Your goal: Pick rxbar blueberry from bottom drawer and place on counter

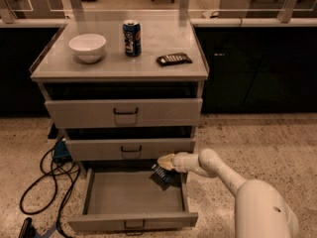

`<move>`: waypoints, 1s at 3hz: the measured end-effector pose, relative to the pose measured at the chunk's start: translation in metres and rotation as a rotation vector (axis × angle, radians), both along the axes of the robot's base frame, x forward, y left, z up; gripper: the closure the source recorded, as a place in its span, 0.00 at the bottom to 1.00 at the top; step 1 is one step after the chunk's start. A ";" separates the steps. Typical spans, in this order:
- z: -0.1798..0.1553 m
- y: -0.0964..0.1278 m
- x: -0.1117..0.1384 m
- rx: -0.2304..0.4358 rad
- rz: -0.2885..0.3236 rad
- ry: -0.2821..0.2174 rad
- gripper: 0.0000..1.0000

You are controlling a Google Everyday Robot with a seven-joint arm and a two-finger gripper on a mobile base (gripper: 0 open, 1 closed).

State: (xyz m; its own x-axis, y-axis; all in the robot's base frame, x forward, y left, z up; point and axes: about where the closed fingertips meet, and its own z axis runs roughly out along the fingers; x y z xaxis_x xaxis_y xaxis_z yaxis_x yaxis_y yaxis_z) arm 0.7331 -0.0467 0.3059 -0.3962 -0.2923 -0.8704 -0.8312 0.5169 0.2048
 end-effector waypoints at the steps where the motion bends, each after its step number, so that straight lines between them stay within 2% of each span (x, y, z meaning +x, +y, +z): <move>1: 0.045 -0.054 -0.022 0.039 -0.015 0.049 1.00; 2: 0.100 -0.121 -0.045 0.036 -0.032 0.061 1.00; 3: 0.120 -0.160 -0.061 -0.007 0.028 0.104 1.00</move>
Offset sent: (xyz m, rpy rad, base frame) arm -0.0779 -0.2150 0.1815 0.0130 0.0644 -0.0553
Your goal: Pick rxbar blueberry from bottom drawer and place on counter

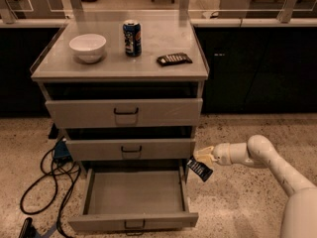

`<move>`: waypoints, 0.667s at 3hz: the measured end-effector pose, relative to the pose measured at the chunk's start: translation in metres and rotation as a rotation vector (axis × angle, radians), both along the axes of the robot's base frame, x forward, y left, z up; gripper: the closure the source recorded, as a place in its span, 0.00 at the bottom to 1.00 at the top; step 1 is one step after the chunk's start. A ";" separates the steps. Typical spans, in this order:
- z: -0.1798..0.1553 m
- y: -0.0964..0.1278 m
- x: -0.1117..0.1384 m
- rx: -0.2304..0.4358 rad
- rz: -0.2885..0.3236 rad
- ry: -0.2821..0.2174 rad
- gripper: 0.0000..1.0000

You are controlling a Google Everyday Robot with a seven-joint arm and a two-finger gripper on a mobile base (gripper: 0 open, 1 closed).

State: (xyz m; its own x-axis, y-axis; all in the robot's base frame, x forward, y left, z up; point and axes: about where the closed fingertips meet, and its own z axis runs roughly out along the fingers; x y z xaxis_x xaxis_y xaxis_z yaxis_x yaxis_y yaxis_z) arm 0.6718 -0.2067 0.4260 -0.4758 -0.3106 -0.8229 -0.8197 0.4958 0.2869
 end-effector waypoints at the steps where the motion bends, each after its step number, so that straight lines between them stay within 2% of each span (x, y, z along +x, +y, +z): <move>1: 0.005 -0.002 -0.015 0.012 0.063 0.026 1.00; 2: -0.008 0.004 -0.006 0.011 0.065 0.049 1.00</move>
Offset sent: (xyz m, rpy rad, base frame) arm 0.0165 -0.0046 -0.0172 -0.0064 0.0541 0.0401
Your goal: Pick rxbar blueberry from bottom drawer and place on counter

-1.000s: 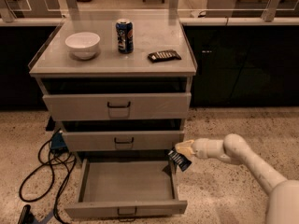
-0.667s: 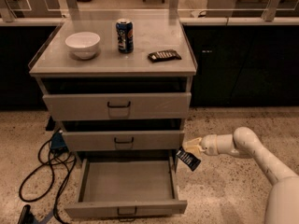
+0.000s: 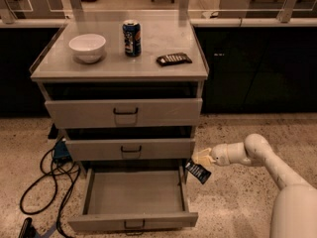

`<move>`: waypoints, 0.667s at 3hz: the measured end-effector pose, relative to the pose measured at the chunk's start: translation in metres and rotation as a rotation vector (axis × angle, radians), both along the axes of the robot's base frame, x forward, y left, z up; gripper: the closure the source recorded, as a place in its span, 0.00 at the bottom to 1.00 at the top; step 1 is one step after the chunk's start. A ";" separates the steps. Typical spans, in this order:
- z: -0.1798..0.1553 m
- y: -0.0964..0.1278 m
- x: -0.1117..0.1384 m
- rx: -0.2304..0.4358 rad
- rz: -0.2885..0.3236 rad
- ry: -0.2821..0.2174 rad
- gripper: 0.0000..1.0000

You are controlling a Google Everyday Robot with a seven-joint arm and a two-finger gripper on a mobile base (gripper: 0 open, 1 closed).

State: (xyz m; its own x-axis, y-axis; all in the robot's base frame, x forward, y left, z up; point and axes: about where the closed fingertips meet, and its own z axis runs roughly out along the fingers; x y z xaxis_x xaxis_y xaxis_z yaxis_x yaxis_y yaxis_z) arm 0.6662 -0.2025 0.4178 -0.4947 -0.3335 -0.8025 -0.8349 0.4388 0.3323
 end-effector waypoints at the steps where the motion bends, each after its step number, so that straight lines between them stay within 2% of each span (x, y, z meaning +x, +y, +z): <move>1: 0.019 0.014 0.014 -0.052 0.021 -0.057 1.00; 2: 0.089 0.017 0.017 -0.127 0.016 -0.234 1.00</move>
Offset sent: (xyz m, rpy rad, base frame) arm -0.0682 0.0653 0.2161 -0.2147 -0.4508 0.0836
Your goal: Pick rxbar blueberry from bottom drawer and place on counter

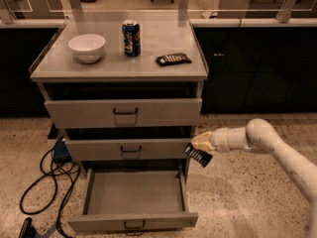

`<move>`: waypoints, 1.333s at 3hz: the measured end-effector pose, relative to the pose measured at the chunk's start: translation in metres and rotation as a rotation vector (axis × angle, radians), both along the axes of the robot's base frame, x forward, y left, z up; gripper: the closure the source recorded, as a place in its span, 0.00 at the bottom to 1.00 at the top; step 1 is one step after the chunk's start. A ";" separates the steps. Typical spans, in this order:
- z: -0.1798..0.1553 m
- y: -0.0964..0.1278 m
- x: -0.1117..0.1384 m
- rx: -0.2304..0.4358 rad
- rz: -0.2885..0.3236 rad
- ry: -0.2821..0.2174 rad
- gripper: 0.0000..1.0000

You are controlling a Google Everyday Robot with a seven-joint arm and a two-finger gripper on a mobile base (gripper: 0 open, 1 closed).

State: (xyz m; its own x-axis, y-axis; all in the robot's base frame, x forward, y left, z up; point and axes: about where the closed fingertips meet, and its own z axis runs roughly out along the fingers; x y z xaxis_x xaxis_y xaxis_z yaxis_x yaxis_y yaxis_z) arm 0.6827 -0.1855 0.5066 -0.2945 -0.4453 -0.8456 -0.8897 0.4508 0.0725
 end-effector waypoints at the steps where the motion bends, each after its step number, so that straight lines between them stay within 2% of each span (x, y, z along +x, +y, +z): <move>1: 0.113 -0.014 -0.017 -0.058 -0.058 -0.241 1.00; 2: 0.217 0.000 -0.067 -0.103 -0.066 -0.434 1.00; 3: 0.272 0.033 -0.114 -0.125 -0.013 -0.471 1.00; 4: 0.318 0.068 -0.116 -0.153 0.023 -0.465 1.00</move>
Offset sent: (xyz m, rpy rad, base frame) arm -0.2060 0.0646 0.2736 -0.1524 -0.5512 0.0315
